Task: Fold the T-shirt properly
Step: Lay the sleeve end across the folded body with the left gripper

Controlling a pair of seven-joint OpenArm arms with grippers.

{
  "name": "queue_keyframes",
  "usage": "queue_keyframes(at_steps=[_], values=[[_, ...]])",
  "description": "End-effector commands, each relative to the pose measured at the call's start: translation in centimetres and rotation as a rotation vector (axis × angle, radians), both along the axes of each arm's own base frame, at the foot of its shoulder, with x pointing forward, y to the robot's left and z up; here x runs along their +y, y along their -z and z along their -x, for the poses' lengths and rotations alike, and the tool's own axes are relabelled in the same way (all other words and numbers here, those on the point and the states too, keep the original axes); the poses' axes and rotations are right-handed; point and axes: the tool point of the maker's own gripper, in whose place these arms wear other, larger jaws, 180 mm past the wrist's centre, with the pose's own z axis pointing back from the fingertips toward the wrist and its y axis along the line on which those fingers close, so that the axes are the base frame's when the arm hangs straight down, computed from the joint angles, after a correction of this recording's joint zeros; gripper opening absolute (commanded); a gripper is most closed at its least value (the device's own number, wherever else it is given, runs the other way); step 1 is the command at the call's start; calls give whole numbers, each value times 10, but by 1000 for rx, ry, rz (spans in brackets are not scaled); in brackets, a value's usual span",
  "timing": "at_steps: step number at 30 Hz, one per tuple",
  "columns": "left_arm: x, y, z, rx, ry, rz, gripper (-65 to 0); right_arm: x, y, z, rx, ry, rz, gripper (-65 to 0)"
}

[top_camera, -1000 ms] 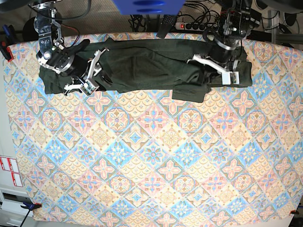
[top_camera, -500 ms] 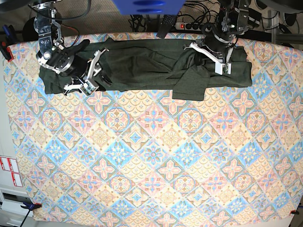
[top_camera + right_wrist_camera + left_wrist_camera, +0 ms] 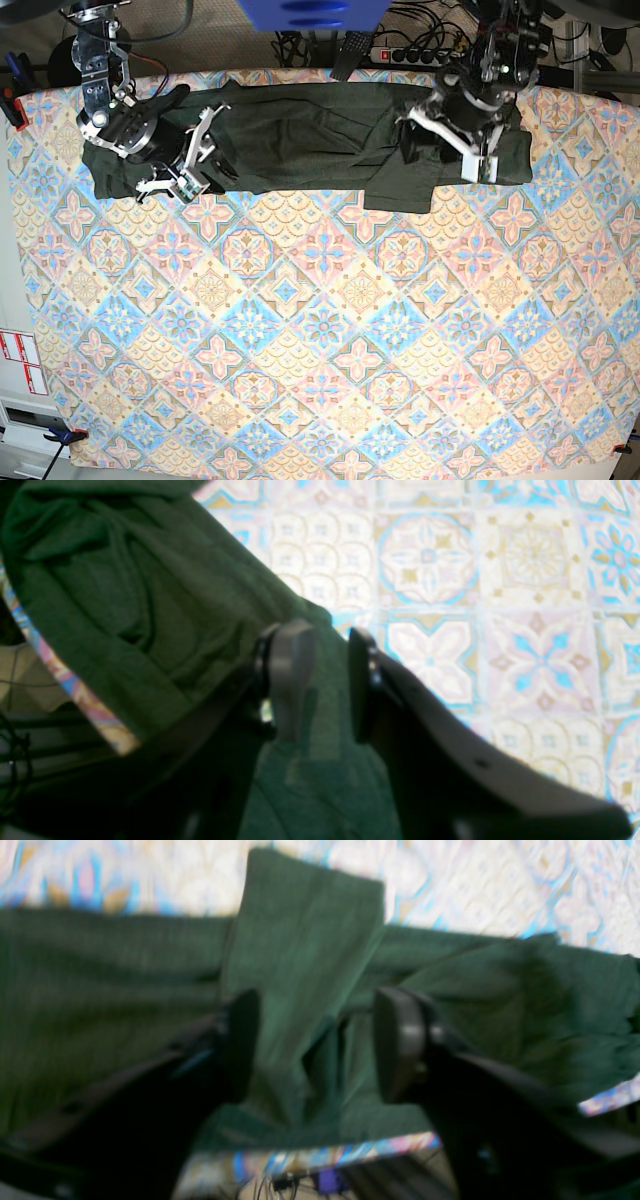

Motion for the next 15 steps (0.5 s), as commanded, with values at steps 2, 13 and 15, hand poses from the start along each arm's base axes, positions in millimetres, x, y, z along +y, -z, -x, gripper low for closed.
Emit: queue_keyframes(at_steps=[2,13,15], values=[[0,-16,-19,-74,4,-2,-224,2,-10,-6,-36,-5,-24,-497],[21,18,-80,-49,-56,-18,-216,2,-10,-4,-32,-5,-24,-497],[26,28,-84,-24,-67,-23,-216,2,-10,-4,-32,-5,-24,-497]])
